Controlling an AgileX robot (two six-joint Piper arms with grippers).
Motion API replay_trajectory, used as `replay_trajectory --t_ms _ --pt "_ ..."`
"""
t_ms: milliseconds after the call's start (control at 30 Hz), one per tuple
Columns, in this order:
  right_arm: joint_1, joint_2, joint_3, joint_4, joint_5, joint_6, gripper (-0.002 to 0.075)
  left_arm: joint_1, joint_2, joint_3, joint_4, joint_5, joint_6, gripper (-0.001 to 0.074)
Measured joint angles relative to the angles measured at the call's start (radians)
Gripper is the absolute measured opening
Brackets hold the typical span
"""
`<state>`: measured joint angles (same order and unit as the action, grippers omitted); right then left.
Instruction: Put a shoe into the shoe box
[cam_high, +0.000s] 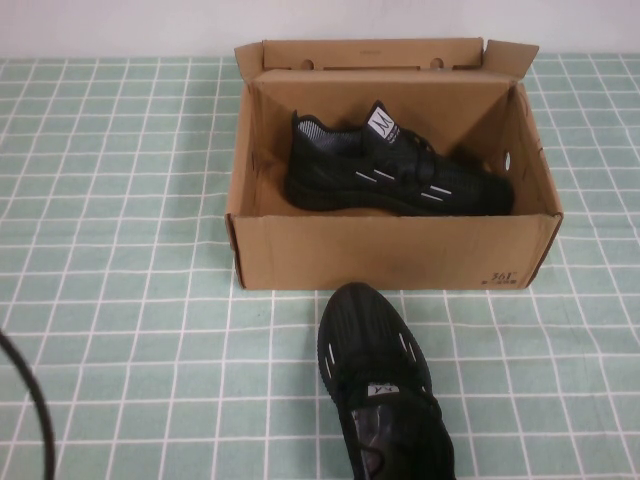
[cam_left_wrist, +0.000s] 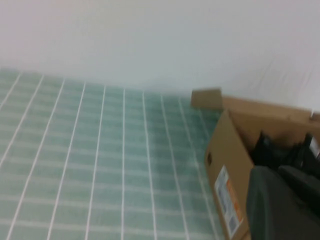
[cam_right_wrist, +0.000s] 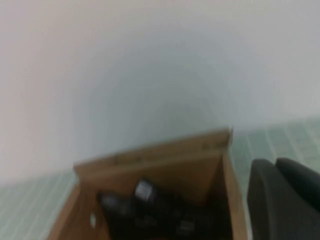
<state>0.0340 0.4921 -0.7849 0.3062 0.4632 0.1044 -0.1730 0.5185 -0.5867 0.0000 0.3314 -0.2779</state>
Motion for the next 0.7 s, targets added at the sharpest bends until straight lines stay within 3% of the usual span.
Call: replay_trajectory --t_ms 200,400,567,700 --pt "0.000 0.104 -0.004 0.112 0.265 -0.186 -0.0008 0.000 0.059 0.000 0.000 0.125 0.000 -0.0005" --pt "0.037 0.330 -0.006 0.392 0.521 -0.471 -0.0008 0.000 0.138 -0.002 0.000 0.265 0.000 -0.0005" --pt "0.231 0.546 -0.046 0.382 0.550 -0.516 -0.0007 0.000 0.172 -0.002 -0.006 0.320 0.000 -0.0005" --pt "0.485 0.706 -0.120 0.225 0.512 -0.410 -0.0008 0.000 0.173 -0.002 -0.007 0.324 0.000 -0.0005"
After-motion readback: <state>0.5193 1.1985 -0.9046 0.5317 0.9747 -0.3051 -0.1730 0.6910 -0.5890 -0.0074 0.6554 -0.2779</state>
